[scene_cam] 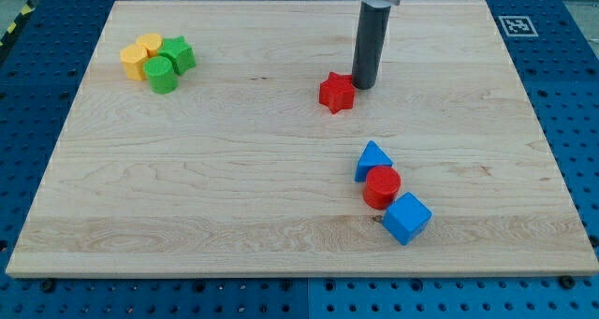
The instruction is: Push the red star towards the green blocks
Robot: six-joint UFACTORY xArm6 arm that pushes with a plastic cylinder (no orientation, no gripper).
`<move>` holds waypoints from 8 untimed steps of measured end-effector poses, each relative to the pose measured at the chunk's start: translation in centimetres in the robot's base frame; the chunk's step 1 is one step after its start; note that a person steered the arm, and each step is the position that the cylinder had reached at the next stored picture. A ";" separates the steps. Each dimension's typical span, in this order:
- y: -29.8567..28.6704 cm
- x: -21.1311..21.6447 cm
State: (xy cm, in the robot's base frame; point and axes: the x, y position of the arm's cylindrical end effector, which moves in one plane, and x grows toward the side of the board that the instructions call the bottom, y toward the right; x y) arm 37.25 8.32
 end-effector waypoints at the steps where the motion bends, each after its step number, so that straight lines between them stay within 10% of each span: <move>1: 0.8 2.0; 8: -9.3 2.3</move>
State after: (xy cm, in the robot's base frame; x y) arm 39.56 -0.97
